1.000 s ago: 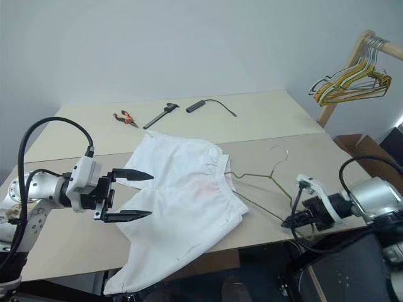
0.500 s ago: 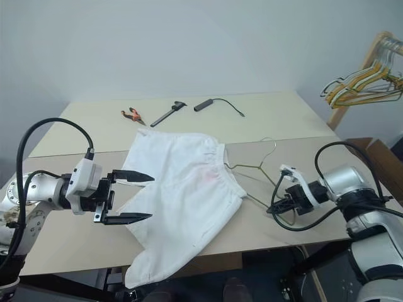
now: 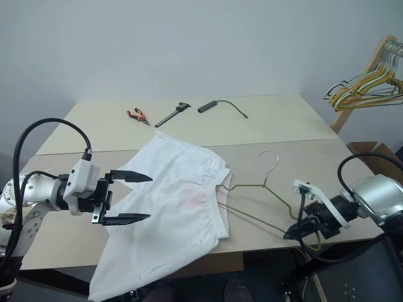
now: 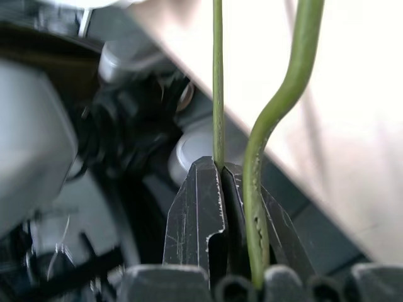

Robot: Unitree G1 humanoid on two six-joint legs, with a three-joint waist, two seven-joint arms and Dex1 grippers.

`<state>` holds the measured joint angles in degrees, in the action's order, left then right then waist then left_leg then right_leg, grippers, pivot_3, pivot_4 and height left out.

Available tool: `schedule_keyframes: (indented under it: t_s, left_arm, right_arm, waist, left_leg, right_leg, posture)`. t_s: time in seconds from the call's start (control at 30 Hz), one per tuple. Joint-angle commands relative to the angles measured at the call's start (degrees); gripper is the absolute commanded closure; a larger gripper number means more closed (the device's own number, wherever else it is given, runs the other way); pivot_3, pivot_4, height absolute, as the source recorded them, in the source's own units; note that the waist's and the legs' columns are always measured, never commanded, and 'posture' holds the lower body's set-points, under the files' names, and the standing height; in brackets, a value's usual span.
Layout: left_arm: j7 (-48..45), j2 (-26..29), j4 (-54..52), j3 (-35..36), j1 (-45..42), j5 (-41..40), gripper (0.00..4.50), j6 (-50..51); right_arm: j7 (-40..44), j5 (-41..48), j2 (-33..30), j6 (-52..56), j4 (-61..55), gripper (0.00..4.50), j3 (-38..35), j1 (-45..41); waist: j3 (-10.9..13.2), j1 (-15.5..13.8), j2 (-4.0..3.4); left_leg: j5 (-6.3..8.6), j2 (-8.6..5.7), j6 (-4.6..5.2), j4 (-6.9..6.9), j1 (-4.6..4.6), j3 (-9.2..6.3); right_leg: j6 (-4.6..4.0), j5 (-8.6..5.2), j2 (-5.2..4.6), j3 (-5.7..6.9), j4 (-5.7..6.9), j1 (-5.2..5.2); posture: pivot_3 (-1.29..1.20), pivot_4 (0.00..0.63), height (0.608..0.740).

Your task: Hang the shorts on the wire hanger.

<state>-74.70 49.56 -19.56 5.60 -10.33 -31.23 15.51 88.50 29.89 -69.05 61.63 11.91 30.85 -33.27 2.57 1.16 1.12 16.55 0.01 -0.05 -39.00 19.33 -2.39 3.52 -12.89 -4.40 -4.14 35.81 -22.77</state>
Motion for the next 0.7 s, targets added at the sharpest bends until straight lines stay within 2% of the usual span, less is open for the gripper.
schedule_keyframes:
  t_s: [0.03,0.2,0.53,0.7]
  left_arm:
    - [-0.3,0.8,-0.3,0.6,-0.8,0.0,0.04,-0.8]
    - [-0.3,0.9,-0.6,0.6,-0.2,0.2,0.04,-1.0]
    - [-0.5,1.3,-0.7,0.9,-0.2,0.0,0.04,-0.7]
    - [-0.8,1.1,0.3,-0.1,-1.8,0.3,0.04,-0.8]
  right_arm:
    - [2.5,-1.5,-0.7,0.4,1.9,4.5,-2.4,-1.6]
    - [2.7,-1.8,-0.3,1.2,2.6,4.5,-3.6,-1.3]
    - [4.0,0.7,-5.6,-0.6,3.2,4.5,-7.7,0.8]
    - [0.5,-1.5,-0.3,1.6,5.4,4.5,-7.8,-0.6]
  waist:
    - [0.0,-0.2,-0.02]
    - [0.0,-0.4,-0.02]
    - [0.0,-0.4,-0.03]
    - [0.0,0.1,-0.02]
  left_leg:
    - [0.0,0.0,0.0,0.02,0.01,-0.01]
    - [0.01,-0.01,0.01,0.01,0.07,-0.03]
    - [0.01,0.0,0.01,0.03,0.05,-0.03]
    - [0.01,0.02,0.01,0.03,-0.01,0.02]
  right_leg:
    - [-0.01,-0.01,0.0,0.01,0.0,-0.02]
    - [-0.05,-0.01,-0.03,0.01,-0.02,-0.02]
    - [-0.02,-0.07,-0.02,0.02,-0.02,-0.02]
    - [0.0,-0.08,0.0,0.0,-0.02,0.04]
  posture:
    - [0.04,0.0,0.74]
    - [0.04,0.0,0.74]
    - [0.03,0.0,0.74]
    - [0.03,0.0,0.74]
